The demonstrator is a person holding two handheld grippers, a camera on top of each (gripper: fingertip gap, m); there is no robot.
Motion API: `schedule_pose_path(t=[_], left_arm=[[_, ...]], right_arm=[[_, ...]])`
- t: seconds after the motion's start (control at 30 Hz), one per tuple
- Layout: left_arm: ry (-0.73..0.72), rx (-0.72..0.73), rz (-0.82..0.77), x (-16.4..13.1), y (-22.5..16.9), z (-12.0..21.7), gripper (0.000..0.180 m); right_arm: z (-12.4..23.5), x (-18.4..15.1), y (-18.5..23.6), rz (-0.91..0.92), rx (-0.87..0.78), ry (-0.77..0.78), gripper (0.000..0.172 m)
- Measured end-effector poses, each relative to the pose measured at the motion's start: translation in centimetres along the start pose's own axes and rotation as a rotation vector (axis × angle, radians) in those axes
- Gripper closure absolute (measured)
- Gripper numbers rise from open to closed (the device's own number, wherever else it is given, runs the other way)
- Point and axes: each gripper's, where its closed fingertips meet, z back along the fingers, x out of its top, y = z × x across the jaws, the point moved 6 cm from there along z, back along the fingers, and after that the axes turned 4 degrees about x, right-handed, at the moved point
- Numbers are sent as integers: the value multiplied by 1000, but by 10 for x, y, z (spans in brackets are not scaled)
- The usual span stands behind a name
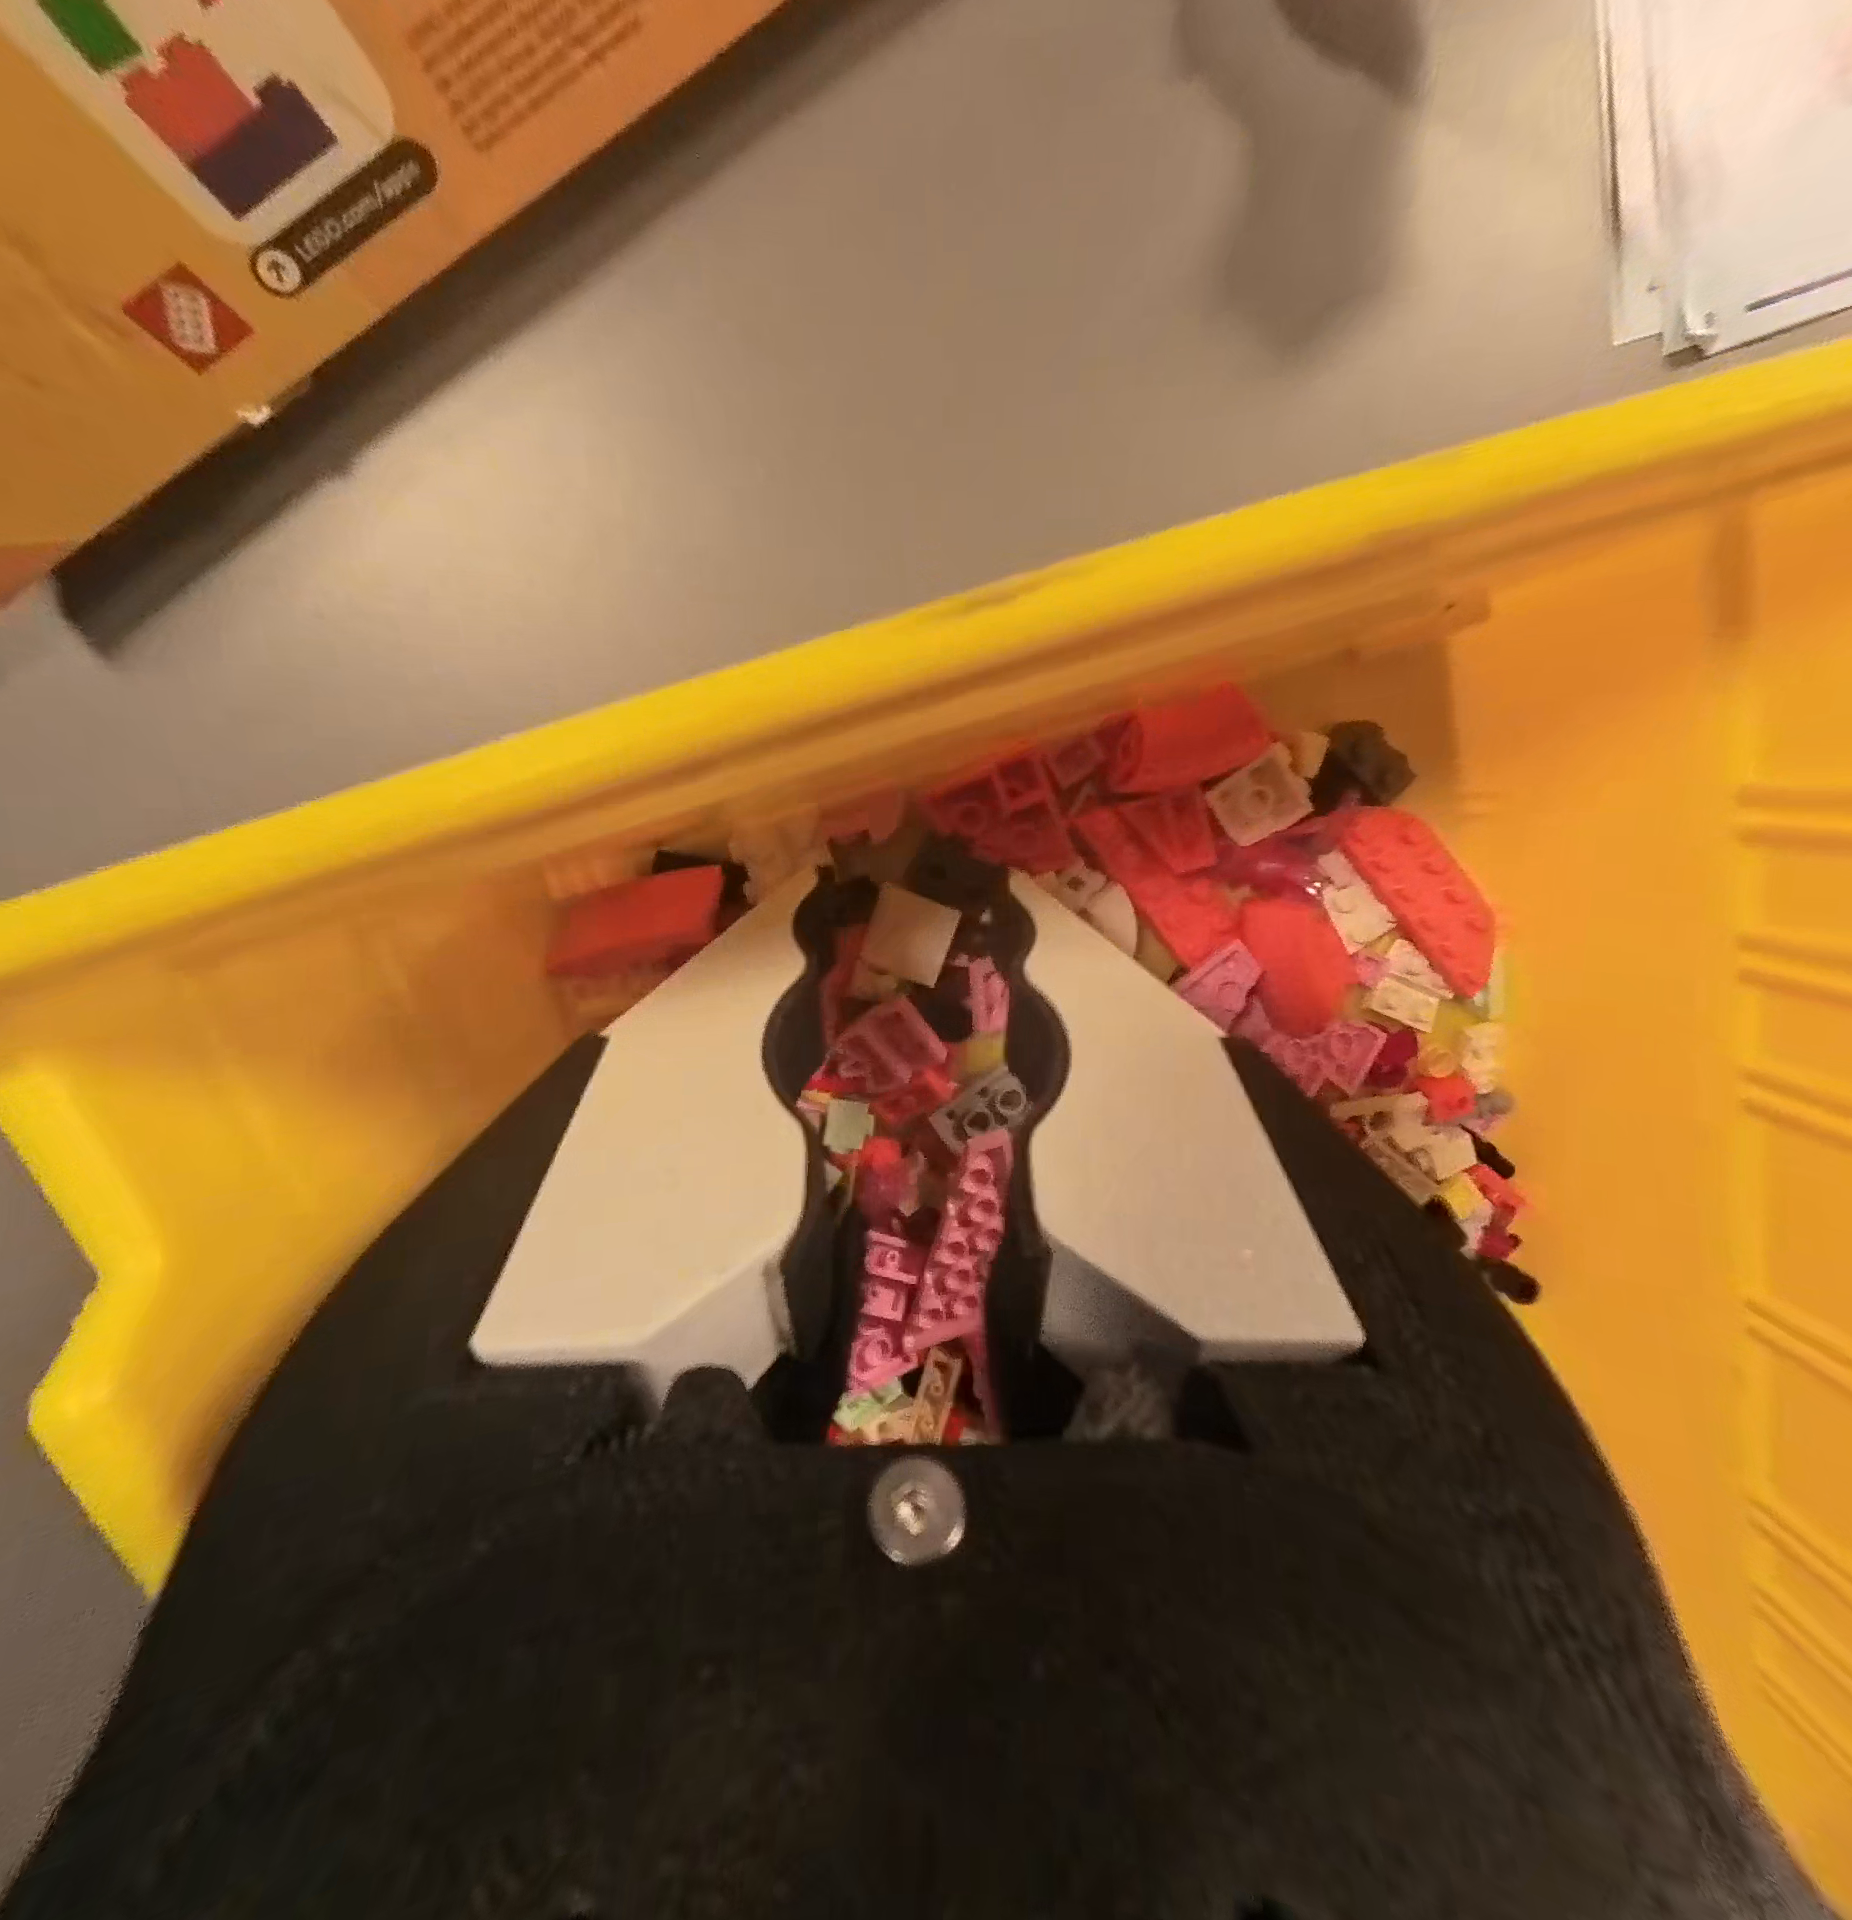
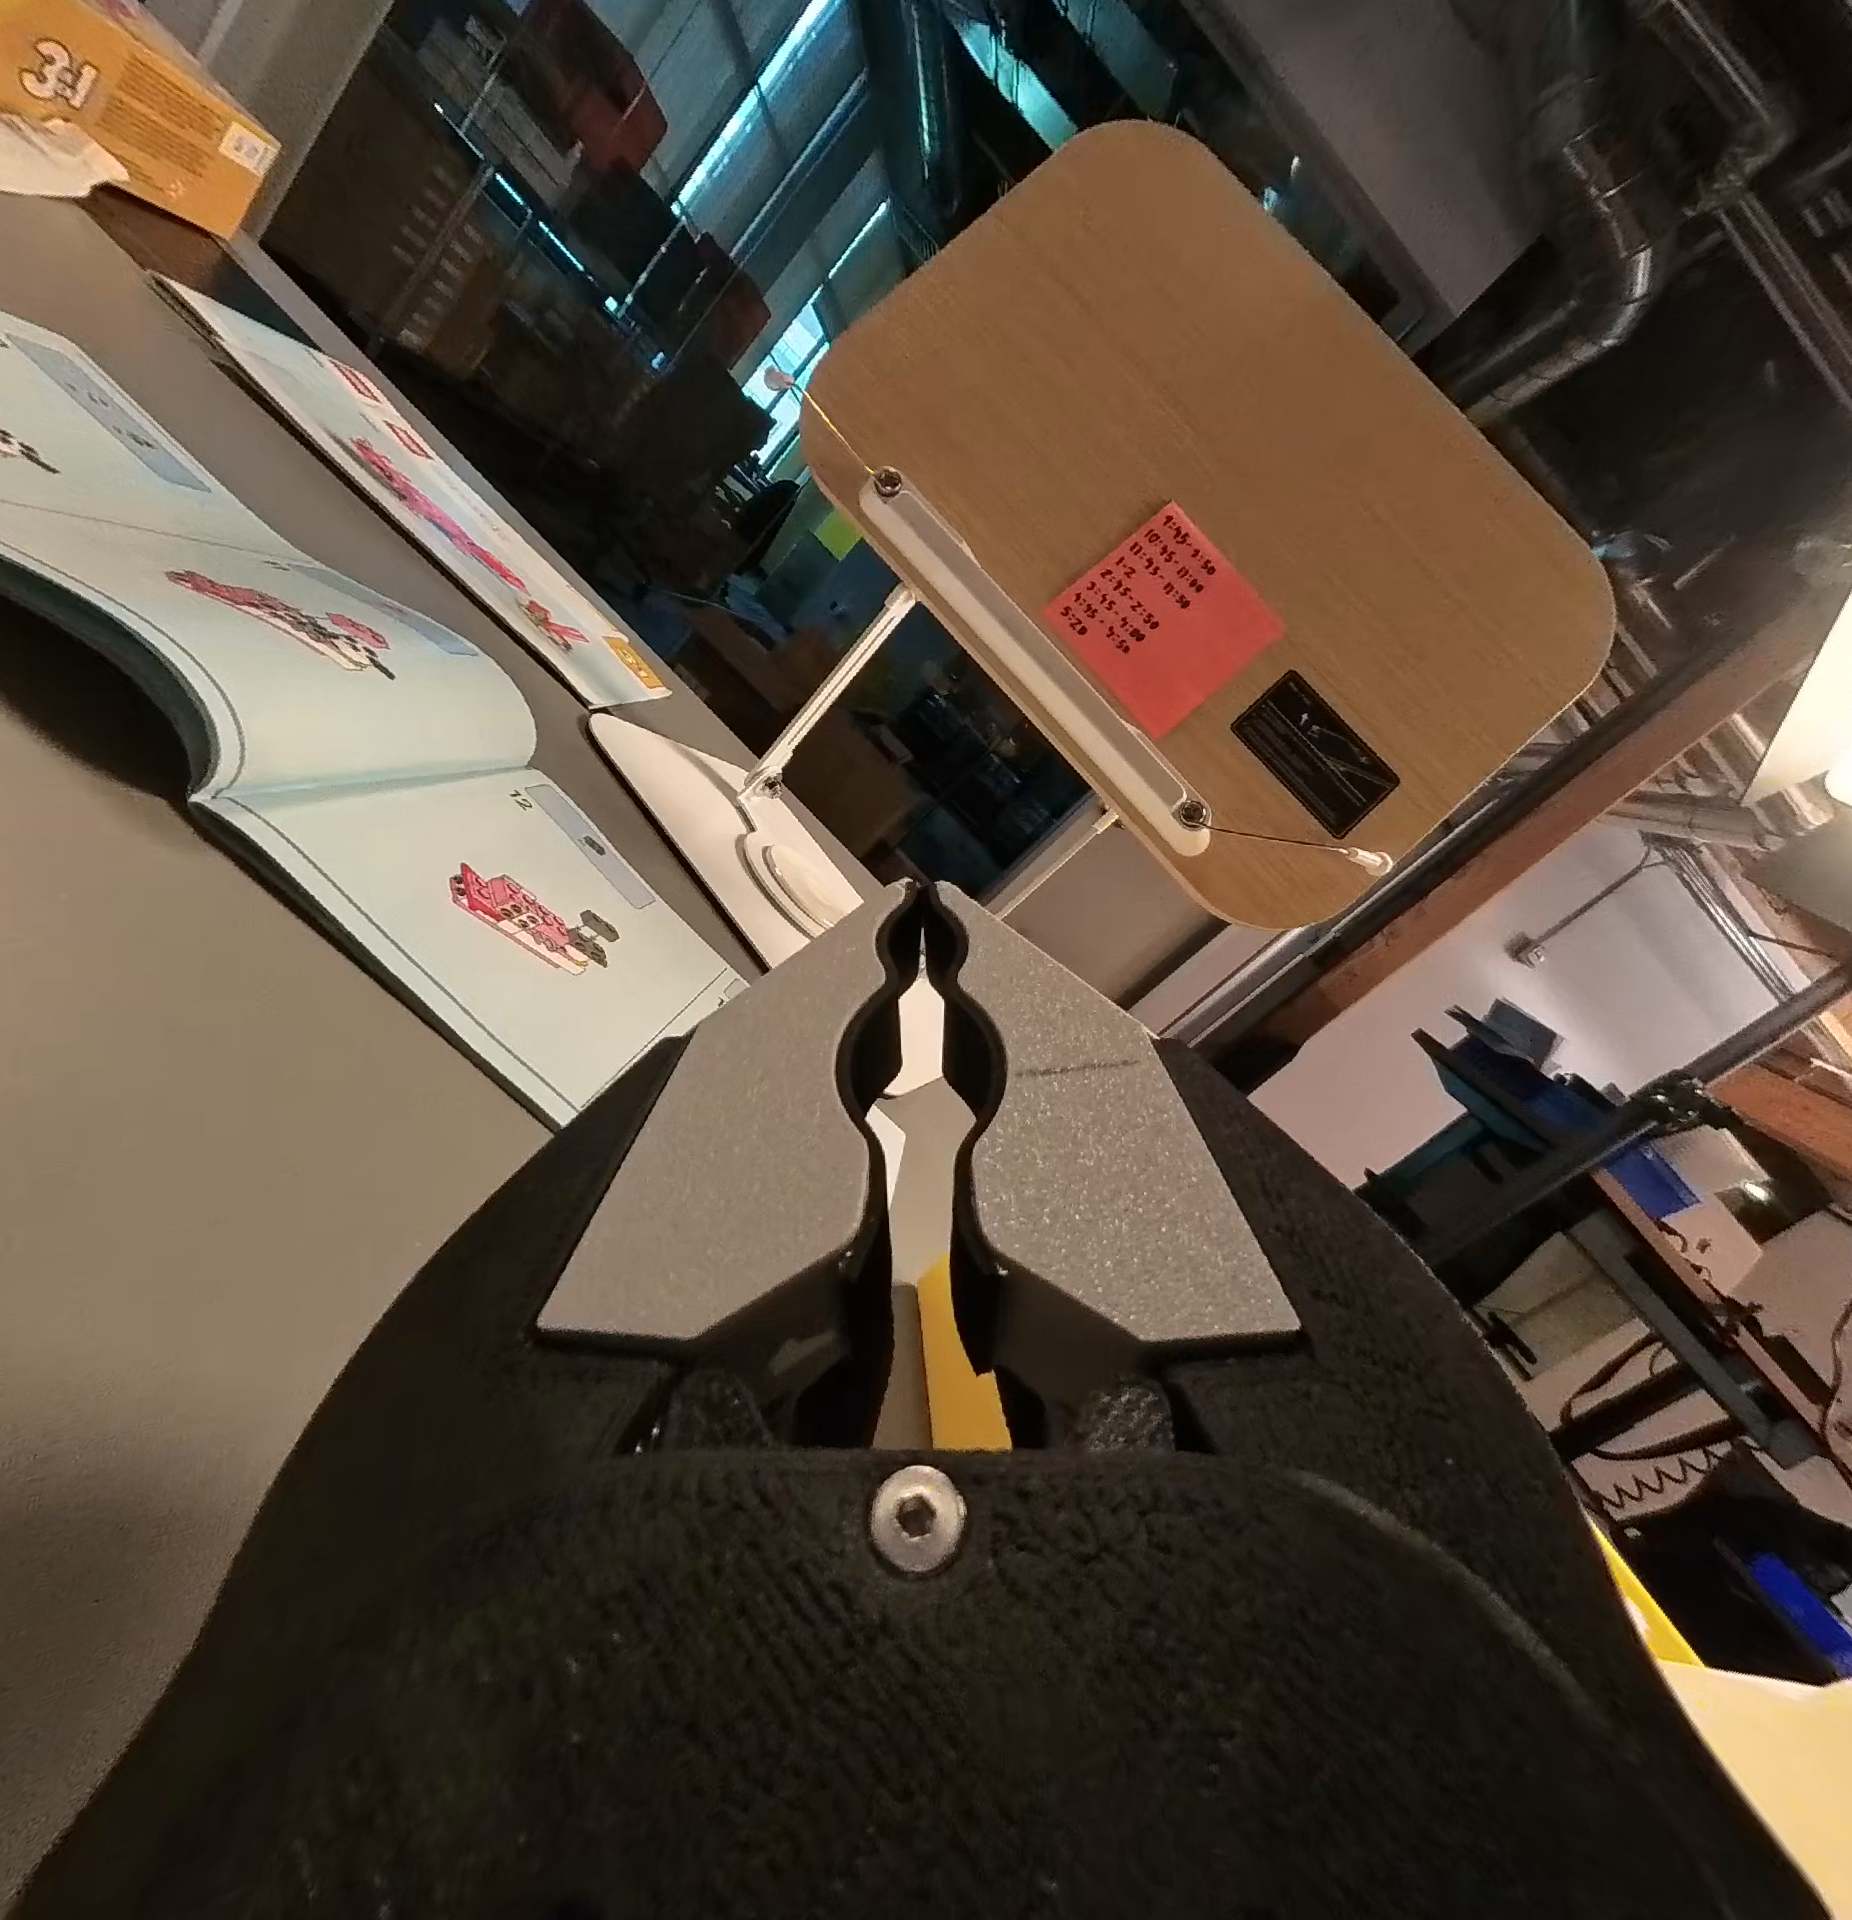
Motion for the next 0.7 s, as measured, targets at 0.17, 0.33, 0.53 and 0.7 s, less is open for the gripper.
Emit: schedule_pose_path(t=[0.17,0.33,0.53,0.7], left_arm=[[20,-29,1,-2,-3,-1,155],[7,10,-38,-4,-5,-3,170],[-304,111,-57,2,-21,56,170],[-621,-150,-149,-11,-122,150,170]], right_arm=[[0,1,1,6,6,-6,172],[1,1,-1,-2,0,-15,172],[5,4,-3,-22,-7,-42,172],[13,15,-4,-115,57,-82,172]])
